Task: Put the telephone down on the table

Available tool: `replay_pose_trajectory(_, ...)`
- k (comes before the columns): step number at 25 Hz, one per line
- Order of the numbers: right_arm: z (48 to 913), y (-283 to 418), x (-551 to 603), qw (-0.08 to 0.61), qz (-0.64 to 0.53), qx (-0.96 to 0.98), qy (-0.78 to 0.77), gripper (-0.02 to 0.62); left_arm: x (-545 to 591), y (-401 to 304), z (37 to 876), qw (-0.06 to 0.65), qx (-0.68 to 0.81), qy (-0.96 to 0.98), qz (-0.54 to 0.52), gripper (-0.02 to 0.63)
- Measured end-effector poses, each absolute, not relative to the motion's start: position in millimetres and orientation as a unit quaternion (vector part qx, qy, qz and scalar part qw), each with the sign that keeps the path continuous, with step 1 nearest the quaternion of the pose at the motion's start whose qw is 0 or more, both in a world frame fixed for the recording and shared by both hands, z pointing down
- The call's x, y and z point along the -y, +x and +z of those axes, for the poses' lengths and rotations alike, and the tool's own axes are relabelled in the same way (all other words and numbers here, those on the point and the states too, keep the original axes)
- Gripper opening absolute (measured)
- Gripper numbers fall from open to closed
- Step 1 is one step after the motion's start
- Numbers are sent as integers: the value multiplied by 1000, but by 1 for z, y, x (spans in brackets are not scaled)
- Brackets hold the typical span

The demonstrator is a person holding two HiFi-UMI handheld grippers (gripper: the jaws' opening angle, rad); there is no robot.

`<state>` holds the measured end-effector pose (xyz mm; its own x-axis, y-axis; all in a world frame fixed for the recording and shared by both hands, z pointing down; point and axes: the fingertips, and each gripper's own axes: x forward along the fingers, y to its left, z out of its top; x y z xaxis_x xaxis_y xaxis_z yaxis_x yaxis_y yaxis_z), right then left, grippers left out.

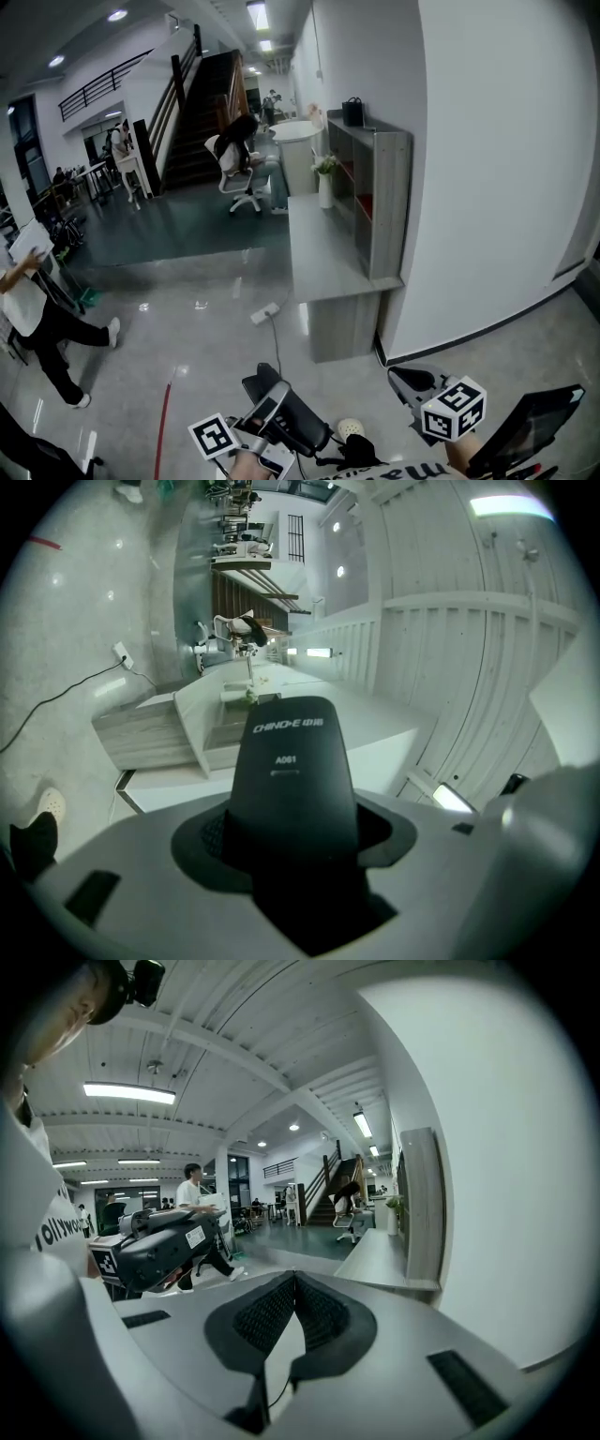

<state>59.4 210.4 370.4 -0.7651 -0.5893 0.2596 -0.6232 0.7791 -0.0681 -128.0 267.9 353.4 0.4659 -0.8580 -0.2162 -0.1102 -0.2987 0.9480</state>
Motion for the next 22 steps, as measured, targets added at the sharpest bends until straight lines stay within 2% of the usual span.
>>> replay_pose_trajectory(22,367,32,-7,109,76,953,274,11,-95,-143,342,465,357,690,-424,278)
